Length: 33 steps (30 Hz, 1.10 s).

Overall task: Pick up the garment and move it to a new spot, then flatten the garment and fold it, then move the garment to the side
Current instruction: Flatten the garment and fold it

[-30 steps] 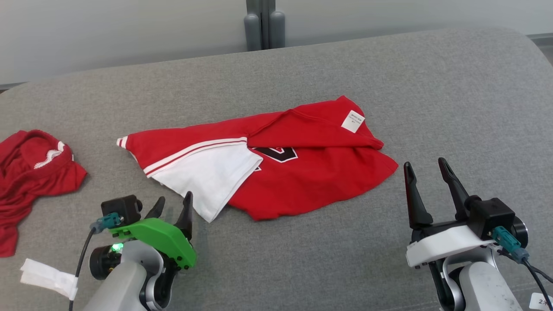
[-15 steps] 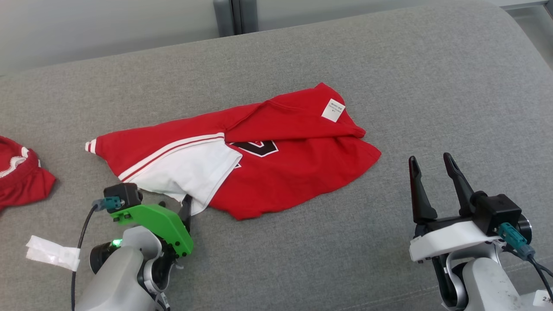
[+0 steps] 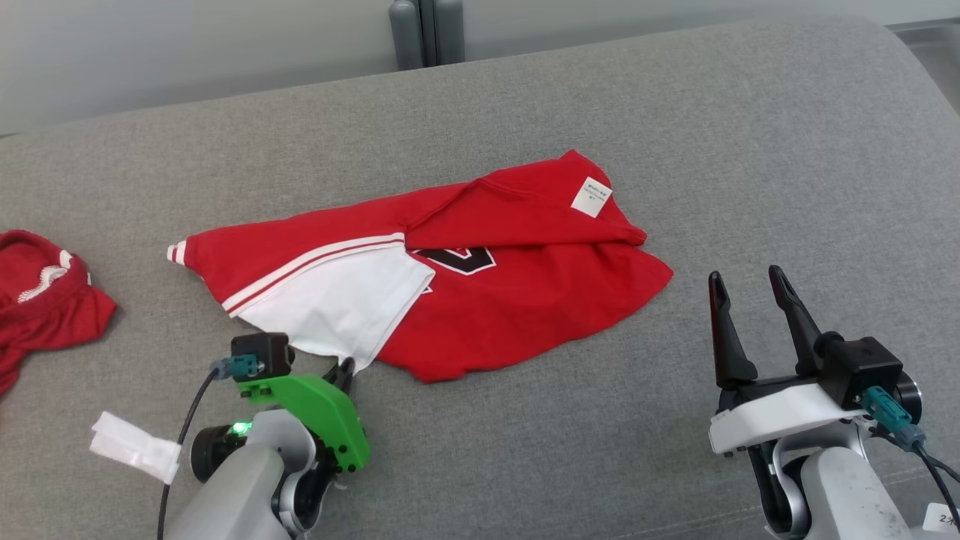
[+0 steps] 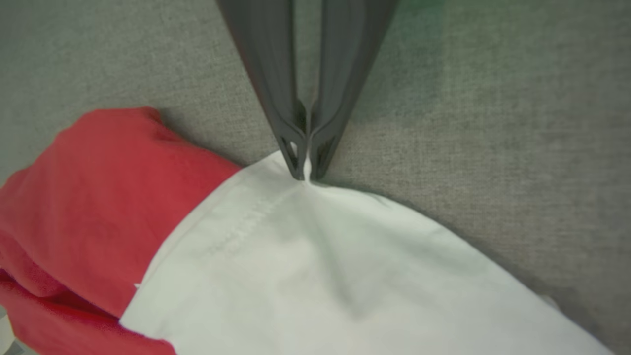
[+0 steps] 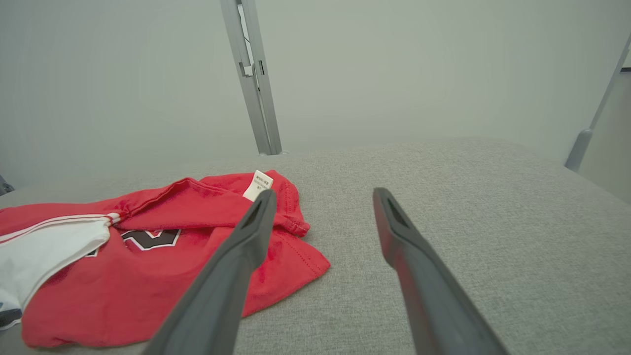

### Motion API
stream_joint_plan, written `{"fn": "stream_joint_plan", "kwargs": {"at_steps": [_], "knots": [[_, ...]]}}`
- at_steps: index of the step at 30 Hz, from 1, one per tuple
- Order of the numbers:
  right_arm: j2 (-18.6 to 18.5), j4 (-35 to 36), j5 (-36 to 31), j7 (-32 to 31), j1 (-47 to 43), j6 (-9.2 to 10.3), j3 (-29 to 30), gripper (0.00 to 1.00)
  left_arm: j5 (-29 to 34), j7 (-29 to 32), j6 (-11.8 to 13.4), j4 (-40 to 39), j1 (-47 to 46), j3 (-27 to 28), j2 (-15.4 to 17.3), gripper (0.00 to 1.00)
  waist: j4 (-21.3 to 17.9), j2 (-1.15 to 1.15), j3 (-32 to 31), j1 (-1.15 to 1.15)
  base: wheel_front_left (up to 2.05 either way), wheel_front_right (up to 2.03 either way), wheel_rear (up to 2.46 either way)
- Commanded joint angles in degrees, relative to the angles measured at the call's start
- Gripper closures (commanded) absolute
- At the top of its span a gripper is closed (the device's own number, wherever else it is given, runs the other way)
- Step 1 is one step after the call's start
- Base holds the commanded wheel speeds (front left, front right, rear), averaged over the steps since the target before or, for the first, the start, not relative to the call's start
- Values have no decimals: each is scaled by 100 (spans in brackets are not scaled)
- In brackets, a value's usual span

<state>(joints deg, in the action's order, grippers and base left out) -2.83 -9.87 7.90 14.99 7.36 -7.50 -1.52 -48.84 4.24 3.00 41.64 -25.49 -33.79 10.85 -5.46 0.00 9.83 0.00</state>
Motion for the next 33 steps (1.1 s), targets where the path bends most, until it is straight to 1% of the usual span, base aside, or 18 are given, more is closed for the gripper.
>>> {"fn": "stream_joint_plan", "kwargs": {"at_steps": [1,6,12,16,19,20,21,22,24,26,29,33], "knots": [[-13,-16,-14,25,-23,2,0,0,10,-56,121,67,287,64,176,100,39,0,-62,0,0,0,0],[-12,-31,-37,26,-122,2,21,0,-169,-283,329,-478,659,361,456,100,107,0,-205,0,0,0,0],[-12,-9,-67,22,-218,2,63,0,-358,-129,887,-1566,1497,701,1006,100,240,0,-326,0,0,0,0],[-13,14,-93,-6,-222,2,52,0,-411,-32,1114,-2161,1903,765,1197,100,330,0,-354,0,0,0,0],[-13,13,-95,-16,-183,2,44,0,-370,-11,1300,-2402,2049,757,1240,100,363,0,-360,0,0,0,0],[-13,13,-92,-11,-168,2,46,0,-386,-42,1350,-2477,2081,771,1204,87,373,0,-361,0,0,0,0],[-13,12,-87,-10,-159,2,47,0,-382,-80,1380,-2544,2108,779,1176,20,380,0,-360,0,0,0,0],[-13,13,-85,-11,-152,2,50,0,-331,-164,1412,-2614,2119,789,1154,0,387,0,-359,0,0,0,0],[-13,22,-83,-12,-150,2,58,0,-287,-277,1398,-2725,2125,768,1101,0,403,0,-355,0,0,0,0],[-13,33,-92,-11,-158,2,79,0,-213,-539,1315,-2851,2046,804,1065,0,421,0,-351,0,0,0,0],[-13,39,-105,-10,-183,2,121,0,-140,-1037,1105,-2973,1964,887,1007,0,443,0,-363,0,0,0,0],[-13,18,-106,-7,-213,2,184,0,158,-1715,779,-2951,1832,931,949,0,484,0,-398,0,0,0,0]]}}
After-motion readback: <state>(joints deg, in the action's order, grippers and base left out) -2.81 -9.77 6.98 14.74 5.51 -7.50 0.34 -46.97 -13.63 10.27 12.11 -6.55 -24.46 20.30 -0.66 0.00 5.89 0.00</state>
